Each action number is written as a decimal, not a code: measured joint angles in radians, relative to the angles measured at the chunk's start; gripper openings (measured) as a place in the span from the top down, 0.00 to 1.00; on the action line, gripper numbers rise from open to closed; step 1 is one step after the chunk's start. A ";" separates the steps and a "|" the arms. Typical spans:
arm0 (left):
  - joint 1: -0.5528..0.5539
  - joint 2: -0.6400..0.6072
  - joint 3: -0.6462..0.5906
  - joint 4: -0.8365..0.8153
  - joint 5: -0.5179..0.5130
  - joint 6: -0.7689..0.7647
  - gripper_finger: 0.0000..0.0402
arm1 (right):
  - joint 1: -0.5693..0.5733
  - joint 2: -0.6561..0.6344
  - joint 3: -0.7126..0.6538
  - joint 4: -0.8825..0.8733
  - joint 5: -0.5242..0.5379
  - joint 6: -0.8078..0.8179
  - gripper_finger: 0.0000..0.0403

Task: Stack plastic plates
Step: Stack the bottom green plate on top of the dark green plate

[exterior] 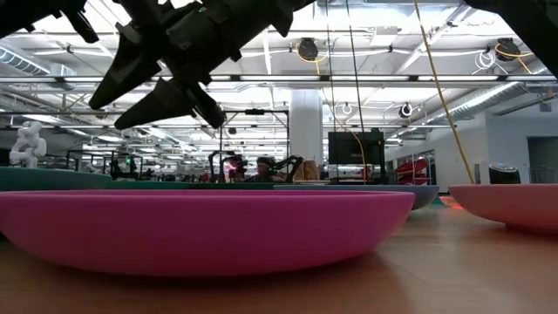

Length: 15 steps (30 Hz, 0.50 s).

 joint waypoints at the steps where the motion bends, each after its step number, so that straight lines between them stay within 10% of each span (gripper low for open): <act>1: 0.000 0.000 0.000 0.001 0.000 0.000 0.98 | 0.000 0.000 0.000 0.004 0.000 0.000 0.63; 15: 0.000 0.000 0.000 0.026 -0.003 0.015 0.98 | 0.006 -0.001 0.000 0.154 0.005 0.109 0.65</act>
